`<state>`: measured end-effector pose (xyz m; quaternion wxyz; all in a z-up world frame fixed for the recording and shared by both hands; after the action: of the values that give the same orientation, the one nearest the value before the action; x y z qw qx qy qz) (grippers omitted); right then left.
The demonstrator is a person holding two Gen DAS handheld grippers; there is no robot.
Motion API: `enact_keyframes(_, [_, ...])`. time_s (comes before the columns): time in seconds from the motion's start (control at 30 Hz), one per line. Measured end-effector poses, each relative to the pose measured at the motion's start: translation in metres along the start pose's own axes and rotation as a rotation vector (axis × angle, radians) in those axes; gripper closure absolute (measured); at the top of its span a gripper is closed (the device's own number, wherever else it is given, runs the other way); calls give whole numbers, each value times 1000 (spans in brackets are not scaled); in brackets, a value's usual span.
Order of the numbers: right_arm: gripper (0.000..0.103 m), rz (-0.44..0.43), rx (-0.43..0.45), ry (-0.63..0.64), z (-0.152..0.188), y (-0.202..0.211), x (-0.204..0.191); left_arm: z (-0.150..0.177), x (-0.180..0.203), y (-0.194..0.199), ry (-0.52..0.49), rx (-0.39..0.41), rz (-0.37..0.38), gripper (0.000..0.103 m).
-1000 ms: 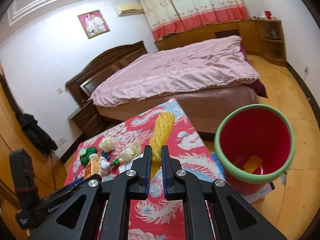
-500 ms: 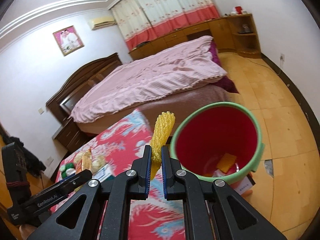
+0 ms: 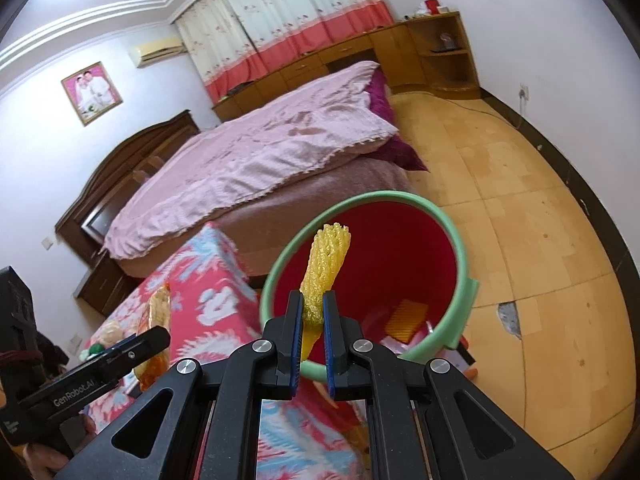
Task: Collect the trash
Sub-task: 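Carry the snack bag and foam net over the red bucket and open both grippers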
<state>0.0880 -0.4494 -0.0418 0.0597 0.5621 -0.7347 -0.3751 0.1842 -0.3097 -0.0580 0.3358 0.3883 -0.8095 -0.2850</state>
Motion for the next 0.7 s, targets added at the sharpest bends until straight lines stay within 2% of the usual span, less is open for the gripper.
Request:
enact_keyframes(0.4, [91,83,-39,-38,6,-23,41,2,39,-54,-92,-66,42,51])
enact_keyframes(0.57, [90,91,-58,-54,9,-30,50,2,45,-69,-104,-83,46,51])
enact_keyframes(0.7, [78,88,-59,-65,10,-31,52,3,48,-77,-110,-93,51,51])
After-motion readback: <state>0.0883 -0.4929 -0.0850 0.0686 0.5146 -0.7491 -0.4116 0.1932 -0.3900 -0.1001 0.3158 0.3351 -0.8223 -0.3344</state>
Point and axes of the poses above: each gripper's, at about its wrist camera, not at the fingertips, and y roughly against the way its jaws point, x to its right, z to its underside, the point moved 7 cm from there along -y, roughly the way its jaws point, and after that the axes turned 5 degrees about y, right-handed, at the moved point
